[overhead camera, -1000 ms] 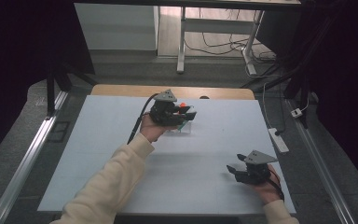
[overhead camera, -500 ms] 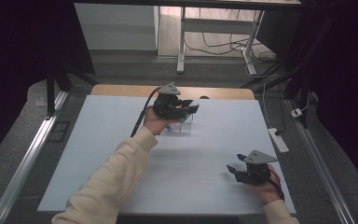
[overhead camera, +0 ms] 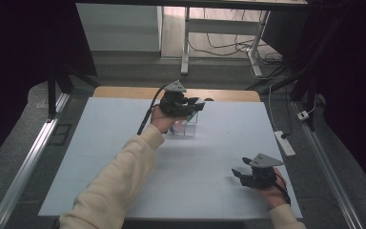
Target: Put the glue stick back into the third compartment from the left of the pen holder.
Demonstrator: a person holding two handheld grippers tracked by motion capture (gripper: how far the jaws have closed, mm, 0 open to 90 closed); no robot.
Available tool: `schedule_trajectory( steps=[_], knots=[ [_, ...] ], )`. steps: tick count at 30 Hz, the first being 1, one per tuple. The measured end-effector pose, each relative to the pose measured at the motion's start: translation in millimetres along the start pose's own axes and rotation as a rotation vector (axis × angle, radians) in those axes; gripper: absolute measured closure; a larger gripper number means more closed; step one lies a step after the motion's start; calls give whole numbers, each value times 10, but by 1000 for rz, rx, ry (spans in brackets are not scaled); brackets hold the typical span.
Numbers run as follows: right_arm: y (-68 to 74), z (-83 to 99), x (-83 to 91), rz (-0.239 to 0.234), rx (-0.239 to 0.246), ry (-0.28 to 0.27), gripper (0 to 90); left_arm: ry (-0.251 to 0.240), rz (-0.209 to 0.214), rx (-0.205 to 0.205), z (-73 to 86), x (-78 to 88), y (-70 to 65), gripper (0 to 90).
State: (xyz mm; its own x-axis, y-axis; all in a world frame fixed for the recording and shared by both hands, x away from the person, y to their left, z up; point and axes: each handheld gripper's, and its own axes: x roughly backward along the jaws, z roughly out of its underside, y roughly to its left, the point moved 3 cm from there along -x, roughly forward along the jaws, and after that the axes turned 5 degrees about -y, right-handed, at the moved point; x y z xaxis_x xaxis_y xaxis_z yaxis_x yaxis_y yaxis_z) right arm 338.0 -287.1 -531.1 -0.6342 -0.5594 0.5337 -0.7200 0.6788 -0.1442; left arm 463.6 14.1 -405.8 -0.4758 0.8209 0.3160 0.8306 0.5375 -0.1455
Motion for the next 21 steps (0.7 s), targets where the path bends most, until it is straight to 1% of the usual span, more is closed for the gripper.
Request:
schedule_trajectory(
  steps=[4,7,15,21],
  knots=[
    [-4,3,0,0,-2,0,358,-5,-12,3,25,-73,47,644],
    [-6,5,-2,0,0,0,358,-7,-28,4,52,-130,93,644],
    [-3,4,-2,-1,-2,1,359,-14,-63,35,117,-248,230,643],
    [-5,8,-4,-2,-1,3,358,-14,-87,35,133,-324,303,642]
  ],
)
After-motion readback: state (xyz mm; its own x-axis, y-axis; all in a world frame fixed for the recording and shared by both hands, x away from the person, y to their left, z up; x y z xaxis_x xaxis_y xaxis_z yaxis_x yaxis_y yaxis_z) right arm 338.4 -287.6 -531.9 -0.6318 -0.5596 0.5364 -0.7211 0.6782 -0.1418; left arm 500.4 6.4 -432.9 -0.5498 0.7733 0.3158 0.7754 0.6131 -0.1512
